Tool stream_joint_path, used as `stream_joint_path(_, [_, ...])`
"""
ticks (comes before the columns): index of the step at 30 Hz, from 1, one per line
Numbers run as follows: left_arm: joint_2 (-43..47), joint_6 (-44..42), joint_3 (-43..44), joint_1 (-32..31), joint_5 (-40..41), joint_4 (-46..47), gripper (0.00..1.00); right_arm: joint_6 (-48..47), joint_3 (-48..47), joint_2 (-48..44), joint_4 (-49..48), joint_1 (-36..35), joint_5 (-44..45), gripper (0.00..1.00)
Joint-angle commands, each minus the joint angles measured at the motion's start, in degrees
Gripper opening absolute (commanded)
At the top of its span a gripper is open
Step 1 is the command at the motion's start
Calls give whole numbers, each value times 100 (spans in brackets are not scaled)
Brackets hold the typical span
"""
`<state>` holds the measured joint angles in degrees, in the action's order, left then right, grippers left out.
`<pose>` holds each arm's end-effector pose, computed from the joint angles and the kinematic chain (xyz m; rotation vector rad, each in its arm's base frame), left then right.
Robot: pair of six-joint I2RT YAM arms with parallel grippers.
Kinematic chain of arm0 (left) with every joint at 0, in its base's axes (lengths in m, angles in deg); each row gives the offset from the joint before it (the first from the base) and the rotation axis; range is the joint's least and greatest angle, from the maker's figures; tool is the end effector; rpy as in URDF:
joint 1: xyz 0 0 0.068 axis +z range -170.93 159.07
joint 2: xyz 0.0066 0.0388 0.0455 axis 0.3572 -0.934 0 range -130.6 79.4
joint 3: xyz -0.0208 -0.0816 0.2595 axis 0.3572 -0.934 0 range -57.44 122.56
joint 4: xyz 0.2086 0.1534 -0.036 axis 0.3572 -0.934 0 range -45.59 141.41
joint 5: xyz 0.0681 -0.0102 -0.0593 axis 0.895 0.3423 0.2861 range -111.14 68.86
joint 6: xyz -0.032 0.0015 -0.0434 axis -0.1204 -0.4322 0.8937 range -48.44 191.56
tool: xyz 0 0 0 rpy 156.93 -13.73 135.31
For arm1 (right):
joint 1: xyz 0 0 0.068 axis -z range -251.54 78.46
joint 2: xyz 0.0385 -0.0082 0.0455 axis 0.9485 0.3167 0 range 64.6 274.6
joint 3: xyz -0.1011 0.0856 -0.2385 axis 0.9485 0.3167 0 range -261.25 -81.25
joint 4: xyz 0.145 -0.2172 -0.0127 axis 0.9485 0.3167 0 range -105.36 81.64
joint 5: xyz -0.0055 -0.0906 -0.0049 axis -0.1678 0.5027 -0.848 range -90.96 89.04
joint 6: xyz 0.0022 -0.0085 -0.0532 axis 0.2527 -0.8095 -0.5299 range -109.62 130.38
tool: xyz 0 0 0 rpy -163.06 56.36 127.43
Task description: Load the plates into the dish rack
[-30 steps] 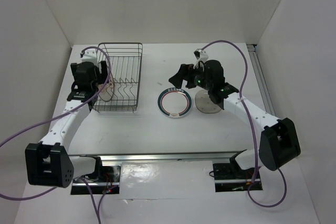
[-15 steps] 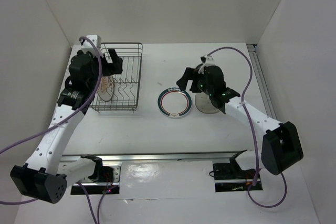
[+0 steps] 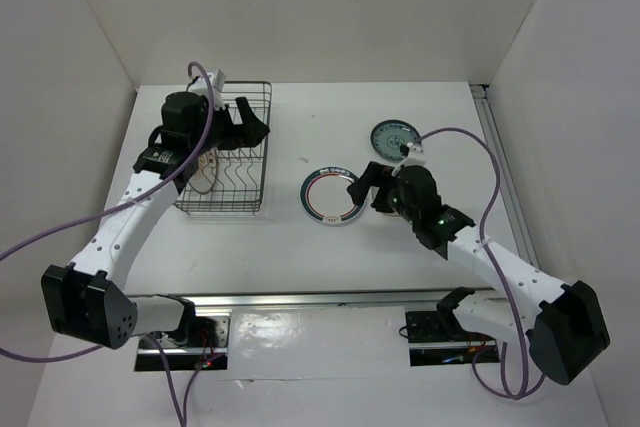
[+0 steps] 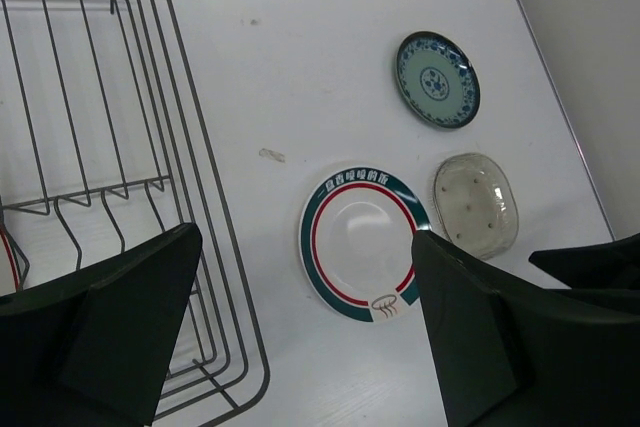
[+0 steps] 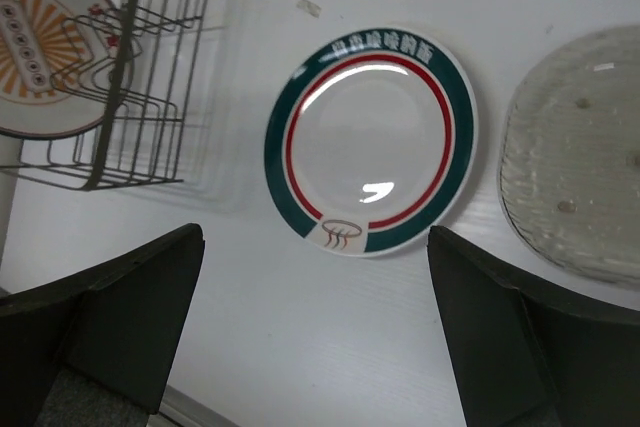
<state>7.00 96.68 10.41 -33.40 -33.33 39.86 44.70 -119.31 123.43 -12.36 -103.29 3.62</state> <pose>0.2851 -0.0707 0.3753 -0.0573 1.8954 -0.6492 0.2004 0.1206 0.2645 0.0992 2.0438 0.6590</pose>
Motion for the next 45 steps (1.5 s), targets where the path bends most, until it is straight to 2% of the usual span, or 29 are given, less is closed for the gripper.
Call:
stream_joint_path(1, [-46, 151, 334, -10, -100, -31, 100, 574, 518, 75, -115, -138, 306, 100])
stream_joint_path(6, [-169, -7, 386, -10, -232, -102, 100, 1058, 932, 426, -563, -419, 562, 100])
stream_joint_path(10, [173, -113, 246, -10, -170, -23, 100, 1190, 1099, 822, -1020, -525, 562, 99])
stream_joint_path(20, [279, -166, 105, -63, -240, 136, 100, 1480, 1020, 1763, -1609, -630, 1018, 90])
stream_joint_path(28, [156, -114, 105, -63, -372, 136, 100, 1814, 1020, 2273, -2304, -684, 1264, 88])
stream_joint_path(36, [156, -113, 105, -63, -364, 136, 100, 2175, 836, 2897, -2507, -684, 1432, 77])
stream_joint_path(39, [156, -113, 105, -63, -364, 136, 100, 2298, 757, 3108, -2454, -684, 1502, 65])
stream_joint_path(41, [156, -113, 105, -63, -364, 136, 100, 2367, 757, 3179, -2515, -684, 1502, 46])
stream_joint_path(43, [156, -113, 105, -63, -311, 136, 100, 2430, 757, 3240, -2454, -684, 1502, 38])
stream_joint_path(45, [156, -113, 105, -63, -311, 136, 100, 2491, 817, 3293, -2454, -684, 1502, 20])
